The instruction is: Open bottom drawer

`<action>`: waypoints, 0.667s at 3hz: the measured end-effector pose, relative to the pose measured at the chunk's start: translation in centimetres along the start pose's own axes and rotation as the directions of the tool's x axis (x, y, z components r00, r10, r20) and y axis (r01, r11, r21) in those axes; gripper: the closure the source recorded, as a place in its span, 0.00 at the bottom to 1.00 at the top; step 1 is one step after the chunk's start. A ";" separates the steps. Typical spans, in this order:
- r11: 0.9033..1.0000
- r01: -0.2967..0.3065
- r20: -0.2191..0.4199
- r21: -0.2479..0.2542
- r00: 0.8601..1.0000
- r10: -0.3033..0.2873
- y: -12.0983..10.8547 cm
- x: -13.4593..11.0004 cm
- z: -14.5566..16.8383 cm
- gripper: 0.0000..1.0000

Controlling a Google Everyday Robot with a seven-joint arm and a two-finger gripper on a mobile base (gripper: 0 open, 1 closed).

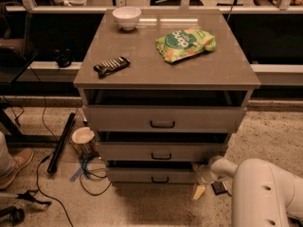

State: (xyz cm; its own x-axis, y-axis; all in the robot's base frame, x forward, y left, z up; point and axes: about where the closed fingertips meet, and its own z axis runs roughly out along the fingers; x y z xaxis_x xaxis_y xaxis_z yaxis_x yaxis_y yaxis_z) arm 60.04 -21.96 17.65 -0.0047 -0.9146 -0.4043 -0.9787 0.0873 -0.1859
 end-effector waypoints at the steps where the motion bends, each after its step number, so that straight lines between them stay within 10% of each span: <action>1: 0.999 0.010 0.031 -0.036 0.999 -0.009 -0.8 0.5 1.1 0.19; 2: 0.999 0.033 0.040 -0.030 0.999 -0.031 -1.1 0.4 0.6 0.41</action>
Offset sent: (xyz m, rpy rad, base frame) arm -0.0035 0.0019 0.0005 0.0390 0.0150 0.0904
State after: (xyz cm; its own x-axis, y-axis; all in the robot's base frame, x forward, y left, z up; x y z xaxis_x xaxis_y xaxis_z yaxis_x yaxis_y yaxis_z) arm 61.27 -22.22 17.17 0.0342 -0.9001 -0.4343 -0.9840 0.0456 -0.1720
